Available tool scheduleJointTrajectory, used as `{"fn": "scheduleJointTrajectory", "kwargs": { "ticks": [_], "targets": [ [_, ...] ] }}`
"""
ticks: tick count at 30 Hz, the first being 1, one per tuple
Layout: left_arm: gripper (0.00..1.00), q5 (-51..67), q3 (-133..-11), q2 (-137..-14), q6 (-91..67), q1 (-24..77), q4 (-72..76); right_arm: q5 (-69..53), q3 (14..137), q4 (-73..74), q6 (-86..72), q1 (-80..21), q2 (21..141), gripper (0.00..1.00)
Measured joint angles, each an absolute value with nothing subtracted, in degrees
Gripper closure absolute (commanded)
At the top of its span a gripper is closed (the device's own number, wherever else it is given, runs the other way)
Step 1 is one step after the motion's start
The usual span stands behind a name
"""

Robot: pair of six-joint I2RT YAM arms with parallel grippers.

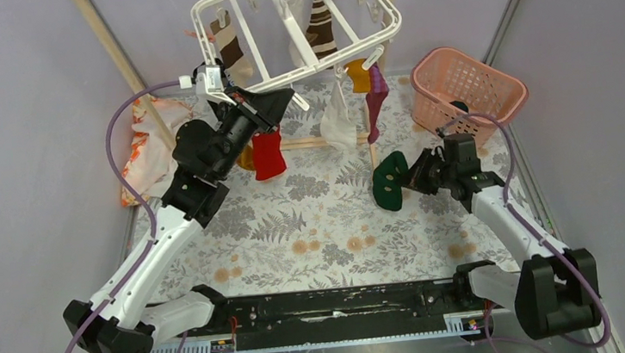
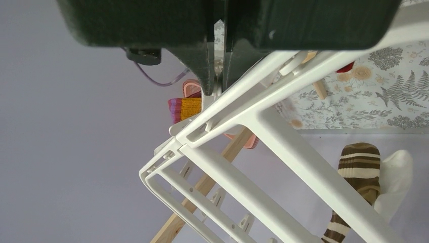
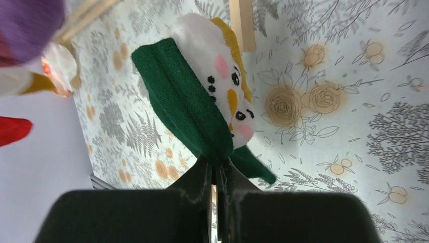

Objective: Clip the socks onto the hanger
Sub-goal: Place the sock at the center of the board, then pick up the sock at the center of the board.

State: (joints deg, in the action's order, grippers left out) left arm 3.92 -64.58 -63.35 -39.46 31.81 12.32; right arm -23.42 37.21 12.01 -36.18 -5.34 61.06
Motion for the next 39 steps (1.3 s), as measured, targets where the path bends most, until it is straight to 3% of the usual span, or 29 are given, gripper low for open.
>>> {"fn": "scheduleJointTrajectory", "kwargs": {
  "ticks": [1, 4, 5, 11, 17, 21, 33, 35, 39],
  "targets": [
    [1.00, 4.0, -65.0, -63.5, -39.3, 31.8, 12.1, -23.5, 36.9, 11.3, -36.2, -6.1, 62.5, 0.94],
    [1.00, 4.1, -66.0, -63.7, -38.7, 31.8, 11.2, -23.4, 35.8, 9.9, -35.8, -7.5, 66.0, 0.52],
    [1.00, 4.1, -66.1, -63.6, -38.5, 31.8, 11.0, -23.2, 35.4, 9.9, -35.7, -7.6, 67.0, 0.44],
    [1.00, 4.0, -66.2, -63.6, -37.5, 31.8, 10.0, -18.5, 34.5, 10.2, -33.7, -7.8, 69.2, 0.32],
    [1.00, 4.1, -66.2, -63.6, -37.3, 31.8, 10.1, -14.0, 35.6, 10.1, -33.6, -7.8, 69.1, 0.31],
    [1.00, 4.1, -66.1, -63.6, -37.1, 31.8, 10.1, -11.2, 37.6, 9.9, -33.0, -7.8, 70.3, 0.41],
    [1.00, 4.1, -65.8, -63.2, -36.4, 31.7, 9.8, -6.0, 38.5, 9.8, -31.3, -9.1, 76.2, 0.44],
    [1.00, 4.1, -65.8, -63.1, -36.4, 31.7, 9.8, -6.0, 38.4, 9.6, -31.3, -9.4, 76.2, 0.50],
    [1.00, 4.2, -65.8, -63.1, -36.4, 31.6, 9.8, -6.1, 37.5, 8.6, -31.2, -9.5, 76.9, 0.78]
  ]
}}
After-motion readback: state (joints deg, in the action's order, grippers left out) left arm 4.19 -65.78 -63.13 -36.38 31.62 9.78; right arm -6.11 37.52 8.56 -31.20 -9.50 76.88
